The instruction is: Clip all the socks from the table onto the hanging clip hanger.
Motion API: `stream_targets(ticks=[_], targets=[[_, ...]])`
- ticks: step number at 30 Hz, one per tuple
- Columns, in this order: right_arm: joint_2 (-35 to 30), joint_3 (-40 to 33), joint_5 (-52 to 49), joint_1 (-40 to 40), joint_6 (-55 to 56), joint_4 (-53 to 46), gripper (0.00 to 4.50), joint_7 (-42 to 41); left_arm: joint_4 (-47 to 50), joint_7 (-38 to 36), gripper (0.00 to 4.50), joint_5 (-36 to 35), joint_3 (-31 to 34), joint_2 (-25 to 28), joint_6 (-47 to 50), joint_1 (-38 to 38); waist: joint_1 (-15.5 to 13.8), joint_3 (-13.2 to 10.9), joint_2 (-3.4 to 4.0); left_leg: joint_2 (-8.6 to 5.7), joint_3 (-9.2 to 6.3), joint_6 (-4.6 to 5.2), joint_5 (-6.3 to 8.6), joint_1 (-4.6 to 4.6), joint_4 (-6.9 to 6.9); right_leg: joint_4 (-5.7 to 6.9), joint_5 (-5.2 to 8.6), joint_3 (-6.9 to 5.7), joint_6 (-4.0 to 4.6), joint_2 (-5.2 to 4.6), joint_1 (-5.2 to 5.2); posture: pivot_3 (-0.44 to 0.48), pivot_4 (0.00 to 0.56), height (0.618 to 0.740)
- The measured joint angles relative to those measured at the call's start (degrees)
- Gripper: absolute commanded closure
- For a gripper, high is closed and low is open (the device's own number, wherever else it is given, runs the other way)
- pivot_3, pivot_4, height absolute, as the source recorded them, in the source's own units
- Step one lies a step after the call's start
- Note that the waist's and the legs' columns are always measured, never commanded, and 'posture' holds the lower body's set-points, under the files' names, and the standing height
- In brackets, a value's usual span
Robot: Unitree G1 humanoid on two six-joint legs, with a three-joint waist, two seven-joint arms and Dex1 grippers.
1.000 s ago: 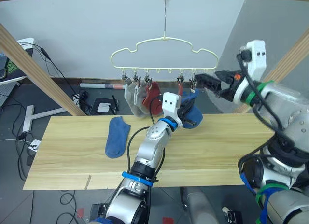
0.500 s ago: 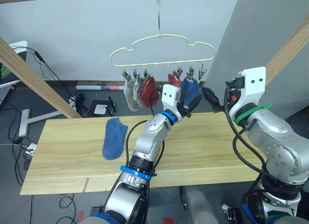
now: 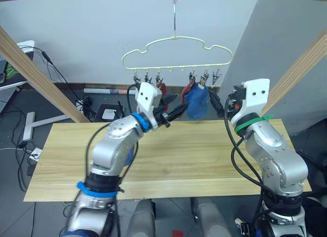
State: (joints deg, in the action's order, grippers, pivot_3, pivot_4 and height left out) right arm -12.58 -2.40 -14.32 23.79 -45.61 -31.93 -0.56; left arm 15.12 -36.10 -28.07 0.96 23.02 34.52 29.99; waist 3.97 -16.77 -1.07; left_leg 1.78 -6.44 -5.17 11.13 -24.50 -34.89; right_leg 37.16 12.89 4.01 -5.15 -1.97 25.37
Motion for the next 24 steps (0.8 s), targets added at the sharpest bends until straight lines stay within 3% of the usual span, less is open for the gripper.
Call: stream_targets(ticks=[2, 5, 9, 24], targets=[[0.2, 0.5, 1.4, 0.0, 1.0, 1.2, 0.94, 0.5, 1.4, 0.7, 1.73, -2.8, 4.0, 1.5, 3.2, 1.4, -0.2, 0.0, 0.0, 0.0, -0.02, 0.0, 0.0, 0.01, -0.01, -0.01, 0.01, -0.02, 0.01, 0.0, -0.03, 0.029, 0.273, 0.74], [1.5, 1.2, 2.4, 0.4, 2.4, 2.3, 0.94, 0.8, 3.2, 0.9, 1.73, -5.3, 4.7, 2.1, 5.7, 1.5, -0.6, 0.0, -0.01, -0.04, 0.02, 0.0, 0.0, -0.01, -0.04, -0.1, -0.01, 0.01, -0.02, -0.04, -0.09, 0.035, 0.277, 0.74], [2.6, 1.2, 4.0, 2.0, 3.1, 4.4, 1.88, 1.9, 4.1, 0.7, 1.73, -5.8, 4.4, 2.4, 6.5, 1.4, -1.1, 0.0, -0.01, -0.04, 0.01, 0.0, 0.0, -0.02, -0.04, -0.09, -0.1, -0.01, 0.14, -0.04, -0.07, 0.04, 0.283, 0.74], [3.7, 1.2, 6.4, 5.2, 5.5, 9.4, 1.88, 1.7, 5.3, 1.7, 1.73, -5.8, 3.9, 2.4, 6.3, 1.9, -1.3, 0.0, -0.01, -0.04, 0.0, 0.0, 0.0, -0.02, -0.03, -0.08, -0.09, -0.01, 0.14, -0.04, -0.06, 0.062, 0.296, 0.74]])
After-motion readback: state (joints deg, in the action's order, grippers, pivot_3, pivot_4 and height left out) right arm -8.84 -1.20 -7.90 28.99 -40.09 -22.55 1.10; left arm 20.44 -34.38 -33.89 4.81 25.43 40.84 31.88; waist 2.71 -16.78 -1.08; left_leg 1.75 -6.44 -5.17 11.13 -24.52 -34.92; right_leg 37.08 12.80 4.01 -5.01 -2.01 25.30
